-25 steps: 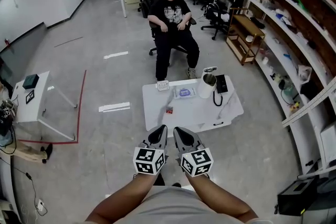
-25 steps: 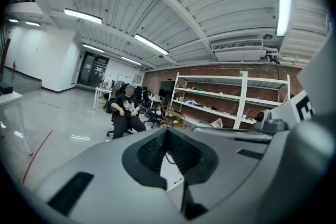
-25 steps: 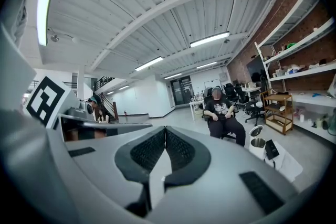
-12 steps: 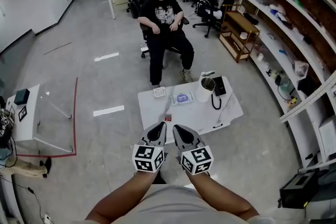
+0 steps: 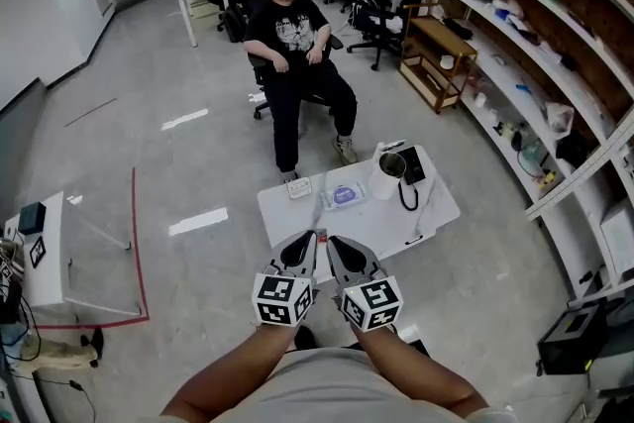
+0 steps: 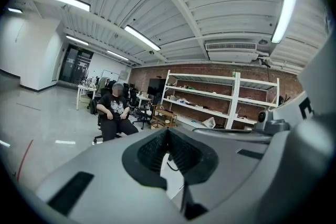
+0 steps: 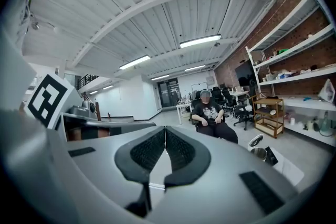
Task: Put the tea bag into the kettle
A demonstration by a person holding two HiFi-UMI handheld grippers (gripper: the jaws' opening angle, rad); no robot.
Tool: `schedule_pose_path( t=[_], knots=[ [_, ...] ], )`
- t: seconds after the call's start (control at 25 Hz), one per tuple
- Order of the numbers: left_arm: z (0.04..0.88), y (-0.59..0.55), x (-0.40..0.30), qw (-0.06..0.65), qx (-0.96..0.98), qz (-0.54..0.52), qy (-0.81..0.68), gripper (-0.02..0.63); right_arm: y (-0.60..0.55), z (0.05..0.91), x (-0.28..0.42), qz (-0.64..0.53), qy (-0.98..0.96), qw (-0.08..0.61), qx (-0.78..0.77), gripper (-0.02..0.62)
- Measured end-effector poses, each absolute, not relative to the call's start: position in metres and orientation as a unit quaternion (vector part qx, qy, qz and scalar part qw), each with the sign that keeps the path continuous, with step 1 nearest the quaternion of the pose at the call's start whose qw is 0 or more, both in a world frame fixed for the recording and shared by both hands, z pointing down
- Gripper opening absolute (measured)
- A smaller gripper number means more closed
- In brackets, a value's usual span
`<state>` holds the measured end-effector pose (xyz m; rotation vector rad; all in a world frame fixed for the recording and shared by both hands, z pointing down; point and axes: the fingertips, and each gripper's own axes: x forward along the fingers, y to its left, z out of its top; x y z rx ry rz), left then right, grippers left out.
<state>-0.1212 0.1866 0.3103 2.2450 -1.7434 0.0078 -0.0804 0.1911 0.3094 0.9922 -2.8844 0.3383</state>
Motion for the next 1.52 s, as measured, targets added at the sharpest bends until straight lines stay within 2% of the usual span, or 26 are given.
schedule_pose_path(
  t=[0.44,1.08,1.32,1.52],
  knots=[
    [0.326,0.143,-0.123,0.163,0.765,0.004,-0.623,0.008,0.143,0.323,-0.082,0.119,-0.944,0.042,0.304,0.011],
    [0.338,0.005,-0.138,0.158,0.687,-0.006,-0.709,0.008,-0.005,0.326,-0.092,0.095,-0.975,0.053,0.191,0.011],
    [0.351,-0.015,-0.155,0.151,0.675,0.003,-0.722,0.008,-0.03,0.346,-0.105,0.11,-0.976,0.065,0.174,0.01],
    [0.379,-0.028,-0.168,0.174,0.676,0.009,-0.716,0.008,-0.042,0.372,-0.122,0.115,-0.975,0.087,0.169,0.01]
  ],
)
